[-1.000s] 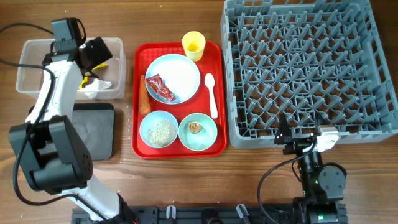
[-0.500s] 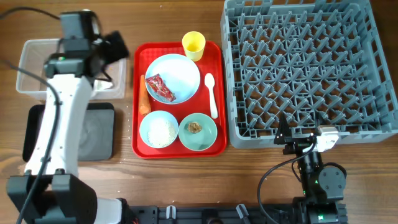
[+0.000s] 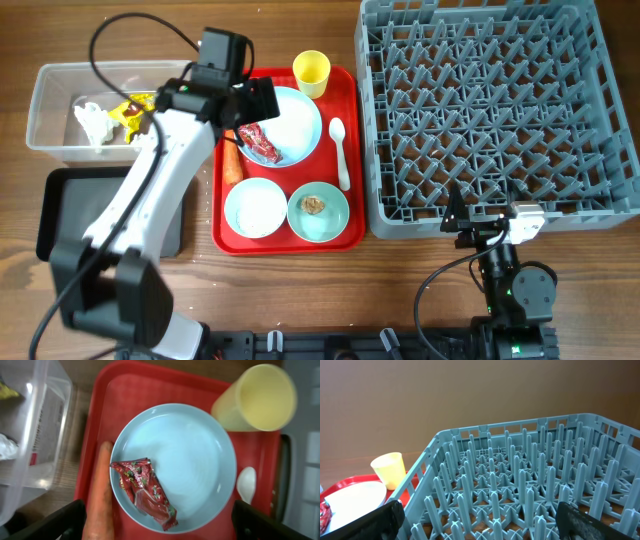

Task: Sort waste into correct bins and load items into the dishwasher rack
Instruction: 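Reach left gripper to plate and grasp red wrapper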

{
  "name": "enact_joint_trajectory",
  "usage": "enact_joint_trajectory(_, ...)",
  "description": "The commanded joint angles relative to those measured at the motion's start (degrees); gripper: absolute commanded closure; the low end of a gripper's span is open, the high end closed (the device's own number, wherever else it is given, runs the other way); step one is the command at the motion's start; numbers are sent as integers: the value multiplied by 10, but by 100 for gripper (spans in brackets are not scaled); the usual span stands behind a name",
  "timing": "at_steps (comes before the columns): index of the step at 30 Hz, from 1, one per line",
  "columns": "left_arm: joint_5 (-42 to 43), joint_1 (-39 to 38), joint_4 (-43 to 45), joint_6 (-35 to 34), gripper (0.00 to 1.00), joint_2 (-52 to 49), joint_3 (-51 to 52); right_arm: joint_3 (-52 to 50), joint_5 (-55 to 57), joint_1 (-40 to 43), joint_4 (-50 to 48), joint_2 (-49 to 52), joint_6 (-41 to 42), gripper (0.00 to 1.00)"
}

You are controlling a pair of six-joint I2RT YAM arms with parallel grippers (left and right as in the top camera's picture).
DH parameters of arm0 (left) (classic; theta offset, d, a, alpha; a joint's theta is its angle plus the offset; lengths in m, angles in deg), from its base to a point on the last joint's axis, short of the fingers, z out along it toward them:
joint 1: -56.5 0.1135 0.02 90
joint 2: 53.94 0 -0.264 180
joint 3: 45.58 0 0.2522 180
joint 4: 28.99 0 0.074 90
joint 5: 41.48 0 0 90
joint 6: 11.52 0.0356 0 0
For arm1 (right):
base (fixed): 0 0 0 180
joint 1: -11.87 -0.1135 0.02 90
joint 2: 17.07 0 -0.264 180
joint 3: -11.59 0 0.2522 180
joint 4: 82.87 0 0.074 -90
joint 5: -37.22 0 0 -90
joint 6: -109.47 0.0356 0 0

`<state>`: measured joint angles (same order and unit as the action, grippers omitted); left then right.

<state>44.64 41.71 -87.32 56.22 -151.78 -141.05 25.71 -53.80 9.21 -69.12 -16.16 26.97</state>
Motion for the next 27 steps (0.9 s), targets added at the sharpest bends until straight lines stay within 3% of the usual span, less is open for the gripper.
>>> enact_joint_trajectory(1,-20,-2,21,-57,5,-67,5,-1,6,-1,-3,-1,4,0)
enact_joint_trajectory(3,-19,-6,44,-57,0,-92,5,-1,6,-1,-3,-1,4,0)
enact_joint_trajectory(9,-16,-8,82,-50,1,-105,5,-1,6,-1,-3,-1,4,0)
enact_joint_trajectory(11,-15,-9,81,-66,23,-105,5,-1,6,-1,-3,-1,4,0)
enact_joint_trajectory(12,-16,-10,76,-83,27,-105,5,-1,6,-1,-3,-1,4,0)
enact_joint_trajectory(20,-72,-37,62,-198,32,-107,5,-1,6,-1,-3,-1,4,0)
enact_joint_trajectory(27,-130,-42,36,-251,37,-110,5,-1,6,-1,-3,-1,4,0)
